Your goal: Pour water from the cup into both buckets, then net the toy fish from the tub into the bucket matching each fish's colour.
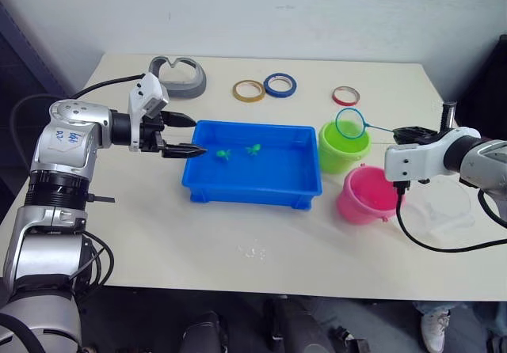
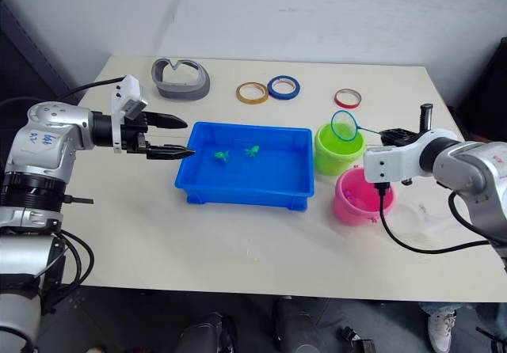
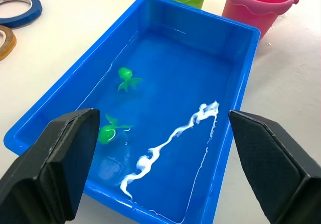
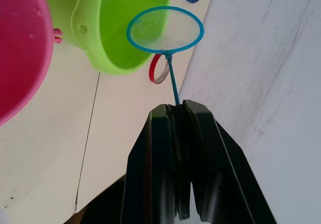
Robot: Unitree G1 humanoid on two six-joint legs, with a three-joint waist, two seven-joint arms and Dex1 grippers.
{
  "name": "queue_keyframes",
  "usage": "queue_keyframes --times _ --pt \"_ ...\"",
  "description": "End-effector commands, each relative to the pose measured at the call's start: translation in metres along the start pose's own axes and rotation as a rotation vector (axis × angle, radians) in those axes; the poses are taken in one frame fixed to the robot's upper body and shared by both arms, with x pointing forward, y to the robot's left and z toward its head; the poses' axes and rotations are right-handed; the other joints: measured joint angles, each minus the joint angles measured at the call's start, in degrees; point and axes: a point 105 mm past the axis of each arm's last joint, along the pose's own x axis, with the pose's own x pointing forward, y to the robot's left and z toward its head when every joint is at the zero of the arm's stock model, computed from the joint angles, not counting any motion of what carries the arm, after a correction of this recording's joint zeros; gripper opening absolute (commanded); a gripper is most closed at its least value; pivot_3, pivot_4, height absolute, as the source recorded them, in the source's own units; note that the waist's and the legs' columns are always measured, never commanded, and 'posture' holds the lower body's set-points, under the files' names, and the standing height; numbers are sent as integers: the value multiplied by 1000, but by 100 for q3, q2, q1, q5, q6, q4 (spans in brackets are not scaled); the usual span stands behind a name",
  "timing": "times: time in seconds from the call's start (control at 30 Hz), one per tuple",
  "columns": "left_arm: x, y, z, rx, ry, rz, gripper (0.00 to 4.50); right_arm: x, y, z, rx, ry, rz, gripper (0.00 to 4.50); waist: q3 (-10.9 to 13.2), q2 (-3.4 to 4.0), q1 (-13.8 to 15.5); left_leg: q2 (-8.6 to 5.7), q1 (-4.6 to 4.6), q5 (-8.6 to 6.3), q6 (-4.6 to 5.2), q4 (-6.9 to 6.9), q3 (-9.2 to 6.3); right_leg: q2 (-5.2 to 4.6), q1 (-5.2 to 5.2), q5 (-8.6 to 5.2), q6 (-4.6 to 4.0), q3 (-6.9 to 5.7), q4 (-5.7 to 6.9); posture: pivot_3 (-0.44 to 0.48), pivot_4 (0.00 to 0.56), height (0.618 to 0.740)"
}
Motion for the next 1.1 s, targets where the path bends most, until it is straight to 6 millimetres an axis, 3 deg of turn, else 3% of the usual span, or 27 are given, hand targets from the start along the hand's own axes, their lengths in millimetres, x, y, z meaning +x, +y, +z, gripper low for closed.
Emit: queue_keyframes --times 0.03,0.17,0.37,0.47,0.63,1.1 --pt "-8 2 11 48 -13 15 4462 -6 -15 -1 72 -1 -41 0 0 0 -6 0 0 0 0 0 0 0 0 0 0 0 1 0 150 738" --pt "-18 5 6 39 7 49 4462 -14 -35 2 235 -21 -77 0 4 6 -17 1 3 1 -2 3 1 2 0 0 0 2 8 0 150 738" --pt "-43 16 -2 33 48 138 4462 -17 -62 17 338 -92 -138 0 10 16 -32 3 7 3 -5 3 0 3 0 0 0 0 12 0 150 738" --pt "-49 16 -4 34 55 153 4462 -10 -67 37 434 -181 -122 0 10 16 -17 1 4 2 -4 4 0 1 0 0 0 0 10 0 150 738" --pt "-51 9 -7 36 63 145 4462 8 -46 65 554 -257 0 0 10 16 -2 2 2 2 -4 4 -3 0 0 0 0 -2 11 0 150 738" --pt "-61 -11 -12 12 69 169 4462 45 12 84 594 -205 186 0 9 15 -22 0 2 2 -2 7 -3 -1 0 0 0 -1 16 0 150 738"
